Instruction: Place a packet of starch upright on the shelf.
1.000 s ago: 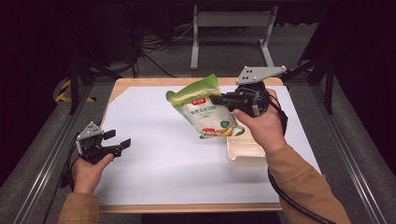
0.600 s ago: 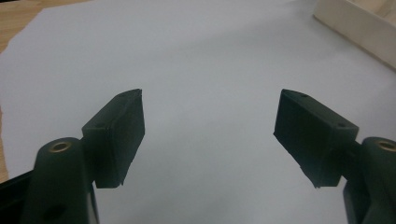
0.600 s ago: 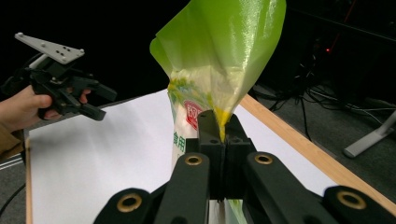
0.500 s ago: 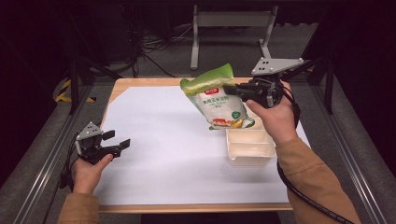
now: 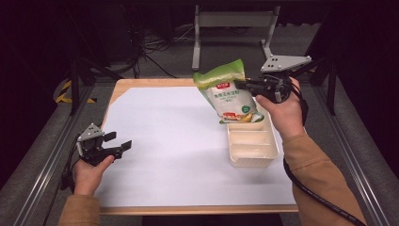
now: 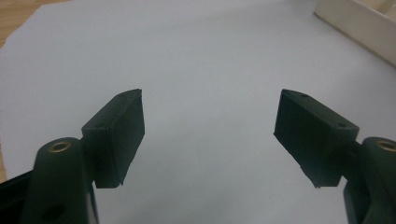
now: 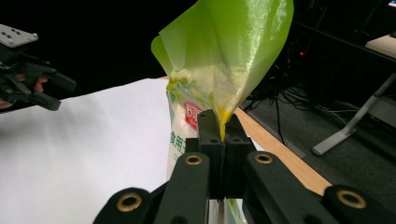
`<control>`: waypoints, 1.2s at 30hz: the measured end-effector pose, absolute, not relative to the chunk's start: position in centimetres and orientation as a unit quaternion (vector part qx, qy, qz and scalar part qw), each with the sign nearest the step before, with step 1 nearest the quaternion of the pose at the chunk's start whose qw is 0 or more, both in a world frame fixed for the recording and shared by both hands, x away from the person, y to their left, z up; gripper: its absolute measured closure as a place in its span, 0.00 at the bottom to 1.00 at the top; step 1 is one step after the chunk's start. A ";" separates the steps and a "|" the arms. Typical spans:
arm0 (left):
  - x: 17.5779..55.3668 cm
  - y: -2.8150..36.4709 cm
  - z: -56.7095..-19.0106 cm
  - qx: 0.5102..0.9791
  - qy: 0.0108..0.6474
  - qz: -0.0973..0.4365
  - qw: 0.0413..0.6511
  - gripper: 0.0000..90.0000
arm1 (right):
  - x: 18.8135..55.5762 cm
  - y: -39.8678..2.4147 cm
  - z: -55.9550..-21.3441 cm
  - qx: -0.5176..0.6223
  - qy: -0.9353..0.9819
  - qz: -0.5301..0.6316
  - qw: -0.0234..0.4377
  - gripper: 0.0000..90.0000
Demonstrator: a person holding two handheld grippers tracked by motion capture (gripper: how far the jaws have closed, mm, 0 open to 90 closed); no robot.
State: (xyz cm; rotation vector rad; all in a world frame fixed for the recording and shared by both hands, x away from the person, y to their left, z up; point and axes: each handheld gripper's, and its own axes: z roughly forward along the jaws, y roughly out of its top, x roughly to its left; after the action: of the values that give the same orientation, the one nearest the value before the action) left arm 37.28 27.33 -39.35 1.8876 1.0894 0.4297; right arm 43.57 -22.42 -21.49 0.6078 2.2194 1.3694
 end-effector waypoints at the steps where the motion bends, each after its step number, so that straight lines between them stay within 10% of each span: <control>1: 37.3 27.3 -39.3 0.761 0.440 0.173 0.444 0.28 | 43.8 -22.5 -21.5 0.222 0.806 0.498 0.230 0.99; 36: 36.3 28.4 -39.6 0.757 0.451 0.176 0.439 0.28 | 49.2 -25.9 -25.1 0.238 0.793 0.507 0.241 0.99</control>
State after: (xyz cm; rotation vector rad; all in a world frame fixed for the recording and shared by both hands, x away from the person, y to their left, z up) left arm 36.28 28.40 -39.60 1.8802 1.1205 0.4385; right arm 49.24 -25.89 -25.14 0.6513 2.1676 1.3867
